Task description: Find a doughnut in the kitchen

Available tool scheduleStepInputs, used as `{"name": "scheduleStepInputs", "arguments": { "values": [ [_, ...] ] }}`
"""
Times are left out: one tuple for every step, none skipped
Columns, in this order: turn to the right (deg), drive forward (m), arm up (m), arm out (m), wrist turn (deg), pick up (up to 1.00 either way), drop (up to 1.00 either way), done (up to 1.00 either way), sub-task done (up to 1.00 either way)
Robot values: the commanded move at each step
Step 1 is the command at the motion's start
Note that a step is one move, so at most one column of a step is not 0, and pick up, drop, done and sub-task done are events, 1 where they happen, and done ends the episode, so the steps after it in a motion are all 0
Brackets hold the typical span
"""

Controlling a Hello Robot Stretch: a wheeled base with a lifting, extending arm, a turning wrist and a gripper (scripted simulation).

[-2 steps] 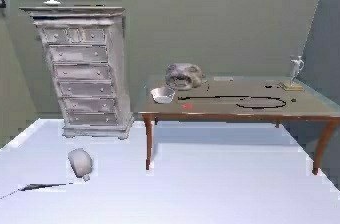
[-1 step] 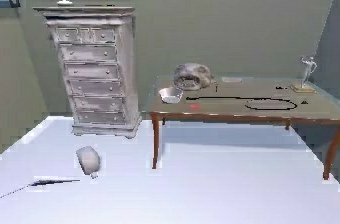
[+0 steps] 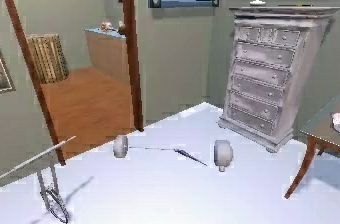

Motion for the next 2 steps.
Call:
{"name": "scheduleStepInputs", "arguments": {
  "values": [
    [-39.0, 0.0, 0.0, 0.0, 0.0, 0.0, 0.0, 0.0, 0.0],
    [0.0, 0.05, 0.0, 0.0, 0.0, 0.0, 0.0, 0.0, 0.0]
  ]
}}
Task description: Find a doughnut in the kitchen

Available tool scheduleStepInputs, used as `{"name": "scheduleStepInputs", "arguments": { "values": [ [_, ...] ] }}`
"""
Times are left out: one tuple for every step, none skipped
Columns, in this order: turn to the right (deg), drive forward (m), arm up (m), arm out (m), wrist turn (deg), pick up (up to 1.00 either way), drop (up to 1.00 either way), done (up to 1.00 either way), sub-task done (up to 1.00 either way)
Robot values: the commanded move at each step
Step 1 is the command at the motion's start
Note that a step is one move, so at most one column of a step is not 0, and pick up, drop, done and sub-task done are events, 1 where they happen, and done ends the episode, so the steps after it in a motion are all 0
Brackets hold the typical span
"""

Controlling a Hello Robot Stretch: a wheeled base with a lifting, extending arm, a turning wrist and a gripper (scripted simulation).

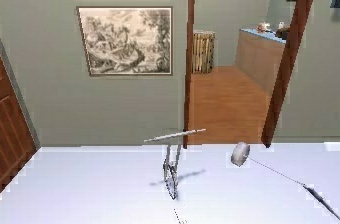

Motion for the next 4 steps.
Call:
{"name": "scheduleStepInputs", "arguments": {
  "values": [
    [45.0, 0.0, 0.0, 0.0, 0.0, 0.0, 0.0, 0.0, 0.0],
    [24.0, 0.0, 0.0, 0.0, 0.0, 0.0, 0.0, 0.0, 0.0],
    [0.0, 0.3, 0.0, 0.0, 0.0, 0.0, 0.0, 0.0, 0.0],
    [45.0, 0.0, 0.0, 0.0, 0.0, 0.0, 0.0, 0.0, 0.0]
  ]
}}
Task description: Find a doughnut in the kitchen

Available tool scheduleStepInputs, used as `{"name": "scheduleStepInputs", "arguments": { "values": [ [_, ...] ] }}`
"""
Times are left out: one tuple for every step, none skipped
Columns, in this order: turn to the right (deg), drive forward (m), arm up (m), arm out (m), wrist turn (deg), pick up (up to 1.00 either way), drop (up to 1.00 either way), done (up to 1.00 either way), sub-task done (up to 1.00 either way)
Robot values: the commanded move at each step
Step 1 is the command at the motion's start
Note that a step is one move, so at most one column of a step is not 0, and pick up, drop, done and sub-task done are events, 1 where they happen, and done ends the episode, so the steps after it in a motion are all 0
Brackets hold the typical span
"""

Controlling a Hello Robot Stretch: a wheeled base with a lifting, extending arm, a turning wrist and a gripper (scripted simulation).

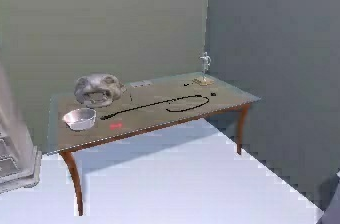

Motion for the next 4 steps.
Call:
{"name": "scheduleStepInputs", "arguments": {
  "values": [
    [45.0, 0.0, 0.0, 0.0, 0.0, 0.0, 0.0, 0.0, 0.0],
    [0.0, 0.1, 0.0, 0.0, 0.0, 0.0, 0.0, 0.0, 0.0],
    [-45.0, 0.0, 0.0, 0.0, 0.0, 0.0, 0.0, 0.0, 0.0],
    [-45.0, 0.0, 0.0, 0.0, 0.0, 0.0, 0.0, 0.0, 0.0]
  ]
}}
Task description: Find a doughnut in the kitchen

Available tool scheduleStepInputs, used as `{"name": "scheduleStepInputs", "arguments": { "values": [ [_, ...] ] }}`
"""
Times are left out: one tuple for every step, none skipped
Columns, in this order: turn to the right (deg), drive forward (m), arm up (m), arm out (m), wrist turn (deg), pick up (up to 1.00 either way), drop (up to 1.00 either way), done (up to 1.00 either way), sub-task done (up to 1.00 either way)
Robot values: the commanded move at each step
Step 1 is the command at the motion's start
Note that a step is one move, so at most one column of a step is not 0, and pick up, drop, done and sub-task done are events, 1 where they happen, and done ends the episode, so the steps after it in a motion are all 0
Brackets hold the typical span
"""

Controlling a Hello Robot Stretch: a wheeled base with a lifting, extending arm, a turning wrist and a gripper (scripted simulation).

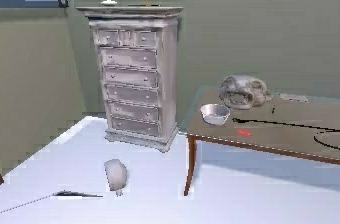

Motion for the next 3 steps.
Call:
{"name": "scheduleStepInputs", "arguments": {
  "values": [
    [-15.0, 0.0, 0.0, 0.0, 0.0, 0.0, 0.0, 0.0, 0.0],
    [0.0, 0.15, 0.0, 0.0, 0.0, 0.0, 0.0, 0.0, 0.0],
    [-9.0, 0.0, 0.0, 0.0, 0.0, 0.0, 0.0, 0.0, 0.0]
  ]
}}
